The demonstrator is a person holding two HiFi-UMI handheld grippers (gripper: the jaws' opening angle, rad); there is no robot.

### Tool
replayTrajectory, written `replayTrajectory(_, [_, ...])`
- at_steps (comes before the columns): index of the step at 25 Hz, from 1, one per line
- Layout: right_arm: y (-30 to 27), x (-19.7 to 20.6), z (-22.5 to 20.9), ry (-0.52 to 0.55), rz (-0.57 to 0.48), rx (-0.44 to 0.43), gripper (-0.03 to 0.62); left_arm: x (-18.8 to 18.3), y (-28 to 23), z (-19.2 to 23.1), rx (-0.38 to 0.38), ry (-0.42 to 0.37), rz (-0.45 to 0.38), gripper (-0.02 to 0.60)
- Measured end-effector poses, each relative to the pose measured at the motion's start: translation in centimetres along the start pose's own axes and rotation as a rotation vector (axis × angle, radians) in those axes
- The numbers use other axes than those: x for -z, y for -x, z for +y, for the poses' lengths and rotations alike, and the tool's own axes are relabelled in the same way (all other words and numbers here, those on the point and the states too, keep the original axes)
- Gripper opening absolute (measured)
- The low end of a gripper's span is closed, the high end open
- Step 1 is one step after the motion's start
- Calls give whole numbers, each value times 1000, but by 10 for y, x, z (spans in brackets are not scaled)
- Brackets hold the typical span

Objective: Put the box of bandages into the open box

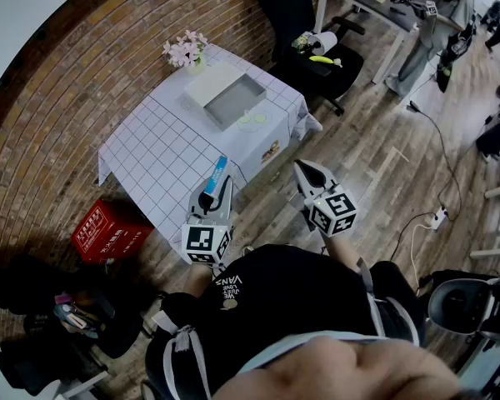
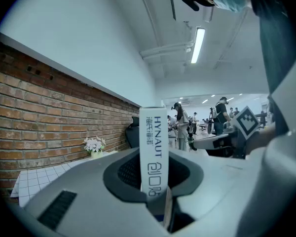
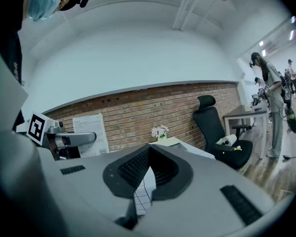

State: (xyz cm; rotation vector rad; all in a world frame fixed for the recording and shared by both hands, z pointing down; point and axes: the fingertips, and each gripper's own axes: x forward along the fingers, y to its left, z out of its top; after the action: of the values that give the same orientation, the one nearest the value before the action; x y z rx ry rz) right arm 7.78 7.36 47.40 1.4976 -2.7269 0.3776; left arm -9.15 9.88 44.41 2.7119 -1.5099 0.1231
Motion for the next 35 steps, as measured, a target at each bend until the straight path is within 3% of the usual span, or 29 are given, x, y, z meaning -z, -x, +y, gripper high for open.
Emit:
replayTrajectory(19, [26,8,-22,-49,-13,-100,-3,18,-3,-48,-68,14,17,78])
replayTrajectory(35, [-33,12,-16,-79,13,2,-3,19,-34,18,15,11,29,78])
